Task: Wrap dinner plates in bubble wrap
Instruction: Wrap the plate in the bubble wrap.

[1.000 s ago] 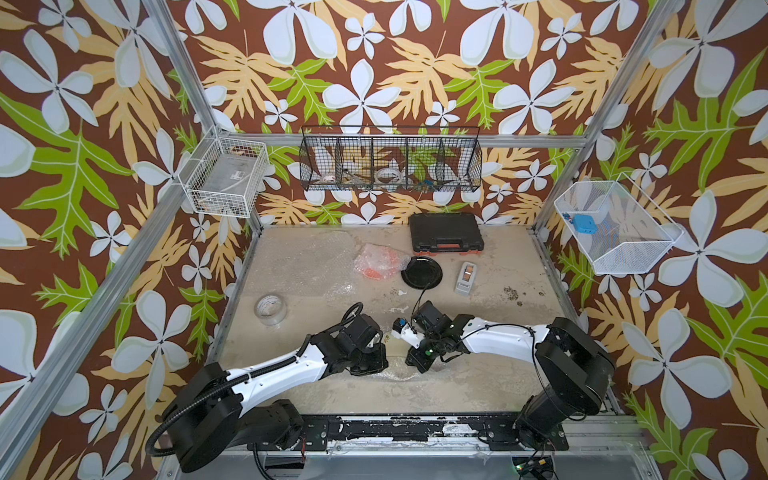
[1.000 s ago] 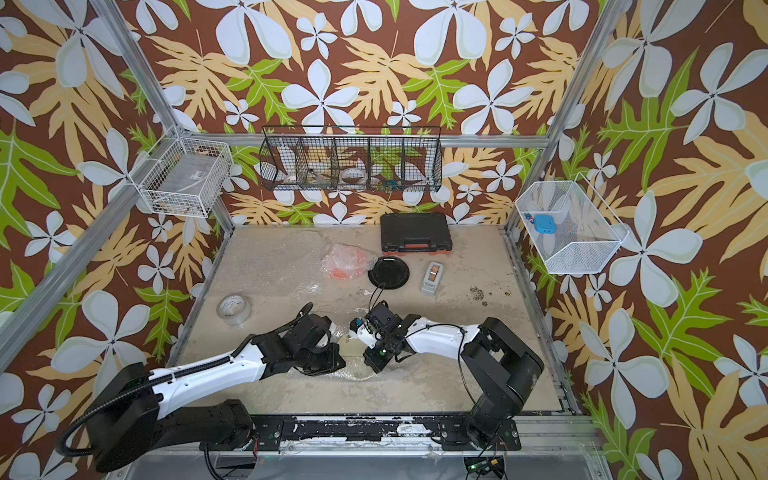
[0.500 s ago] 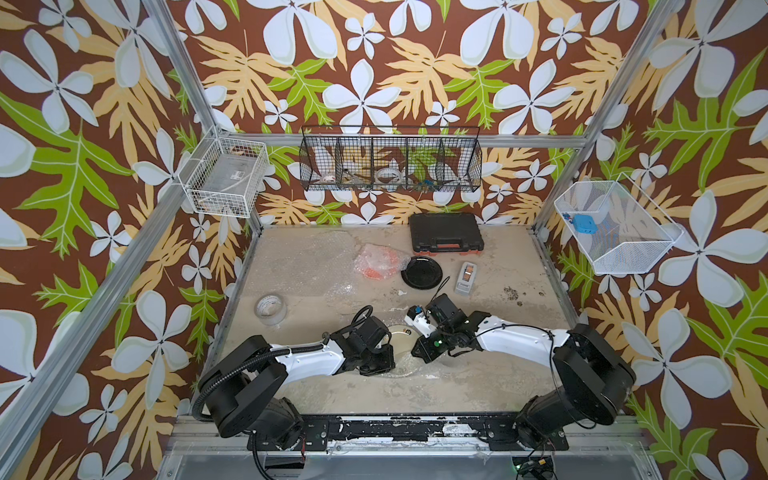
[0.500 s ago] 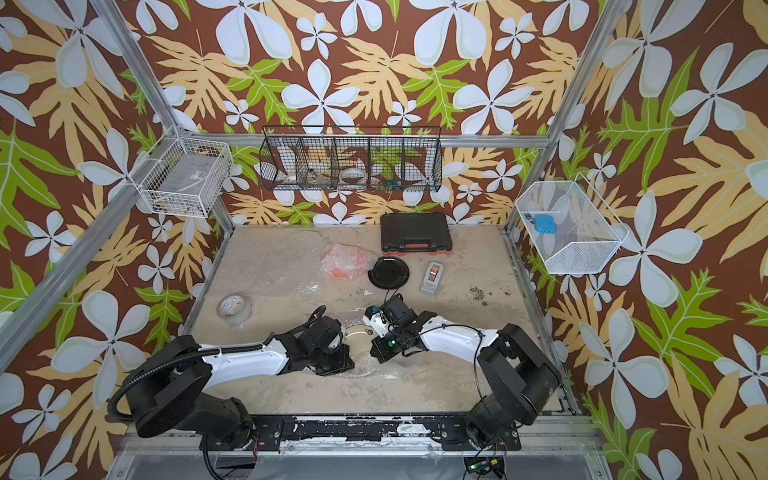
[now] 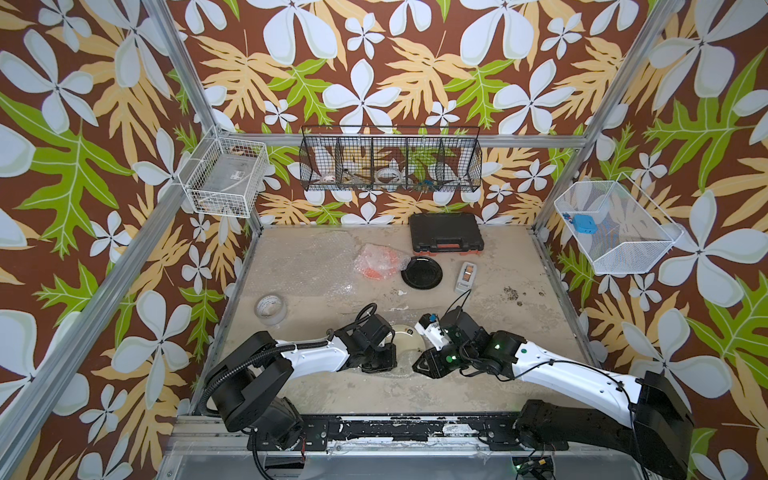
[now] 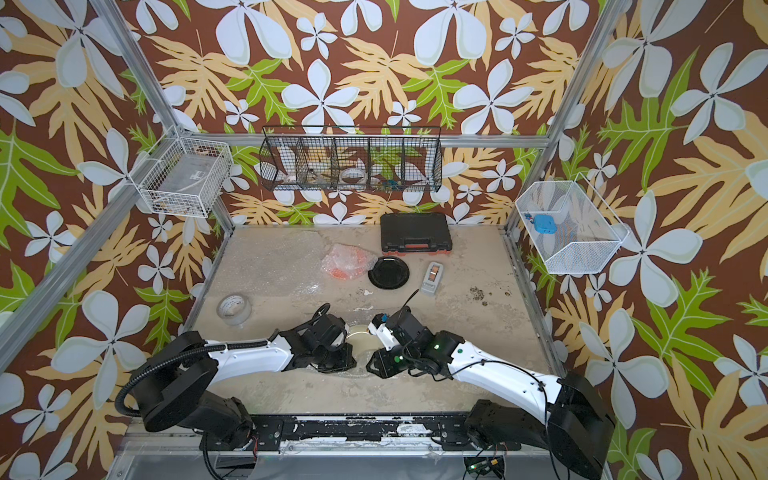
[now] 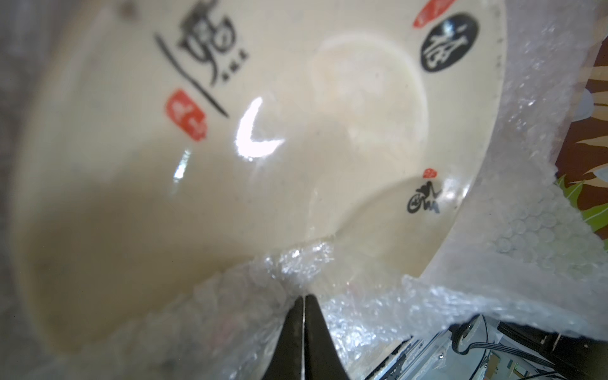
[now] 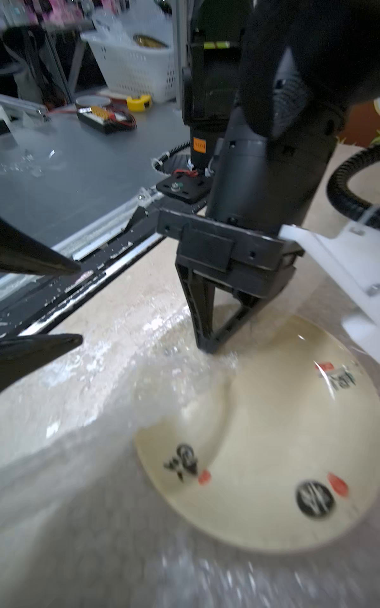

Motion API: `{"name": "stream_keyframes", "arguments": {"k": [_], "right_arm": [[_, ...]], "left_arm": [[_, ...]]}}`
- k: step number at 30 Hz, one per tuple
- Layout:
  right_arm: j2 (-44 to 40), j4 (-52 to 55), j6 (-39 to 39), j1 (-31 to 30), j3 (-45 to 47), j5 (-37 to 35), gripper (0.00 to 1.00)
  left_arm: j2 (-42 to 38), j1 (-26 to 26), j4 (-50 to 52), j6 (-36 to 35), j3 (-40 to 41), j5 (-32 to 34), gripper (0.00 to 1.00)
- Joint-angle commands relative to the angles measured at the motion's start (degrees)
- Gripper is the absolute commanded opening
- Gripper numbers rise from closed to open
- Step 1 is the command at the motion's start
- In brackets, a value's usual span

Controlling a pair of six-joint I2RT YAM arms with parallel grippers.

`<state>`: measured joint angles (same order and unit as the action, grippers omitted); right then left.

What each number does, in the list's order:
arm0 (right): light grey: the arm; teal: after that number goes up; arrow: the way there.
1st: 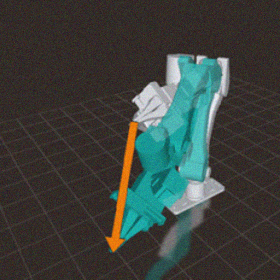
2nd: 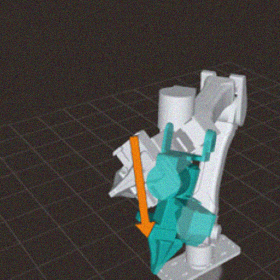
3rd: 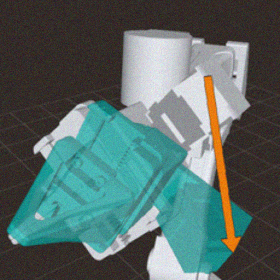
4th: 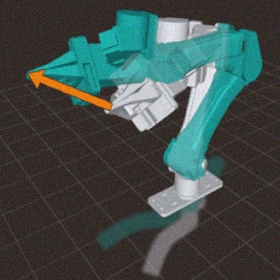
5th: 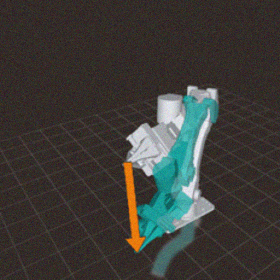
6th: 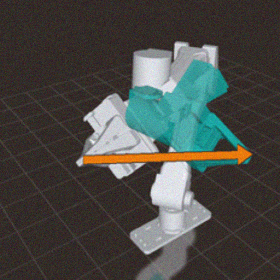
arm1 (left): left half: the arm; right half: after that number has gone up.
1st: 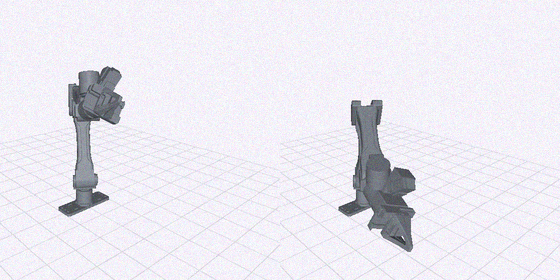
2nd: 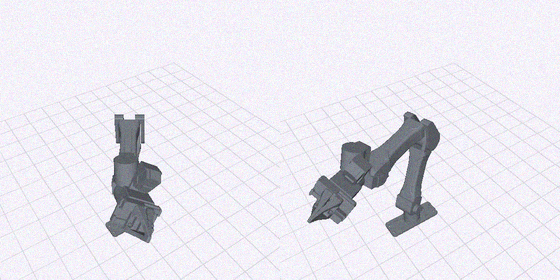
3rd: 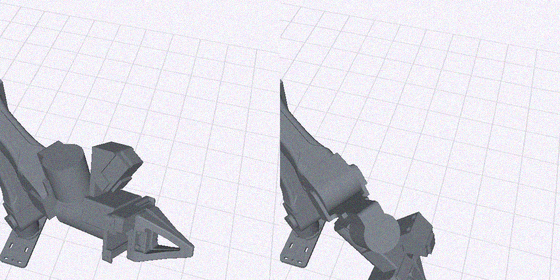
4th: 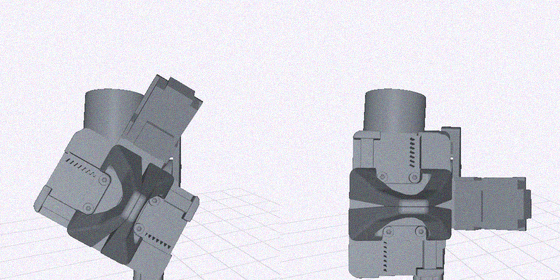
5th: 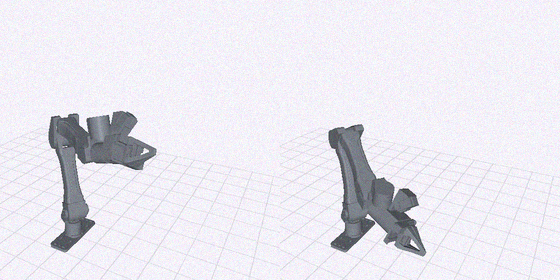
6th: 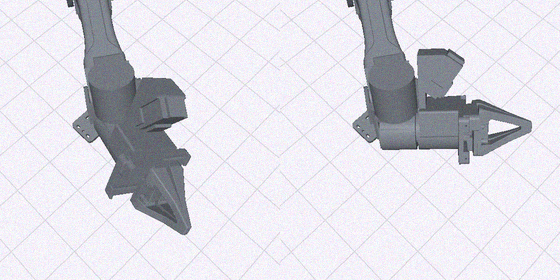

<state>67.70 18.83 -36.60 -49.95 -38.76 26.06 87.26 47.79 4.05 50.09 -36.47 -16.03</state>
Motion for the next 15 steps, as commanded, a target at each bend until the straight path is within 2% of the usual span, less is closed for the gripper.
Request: {"name": "stream_keyframes", "arguments": {"k": [1,3,6,10,15], "right_arm": [[1.47,-5.71,-6.14,-0.63,1.68,2.96,0.33],[4.05,-4.06,-5.68,0.29,1.74,-1.87,0.34],[7.38,-6.06,-6.94,5.6,4.29,-3.44,0.38],[6.39,-8.29,-7.36,15.31,8.53,-5.39,0.45],[3.45,-7.54,-5.82,28.98,15.02,-2.69,0.51]], "left_arm": [[1.16,-0.08,6.62,-1.39,-0.17,4.37,0.09],[0.92,-0.07,7.31,-1.39,-0.27,4.96,0.09],[0.2,-0.14,8.28,-1.41,-0.35,5.79,0.09],[-0.42,-0.14,9.48,-1.74,-0.12,6.76,0.09],[-0.58,-0.11,9.04,-1.6,1.12,6.76,0.09]]}}
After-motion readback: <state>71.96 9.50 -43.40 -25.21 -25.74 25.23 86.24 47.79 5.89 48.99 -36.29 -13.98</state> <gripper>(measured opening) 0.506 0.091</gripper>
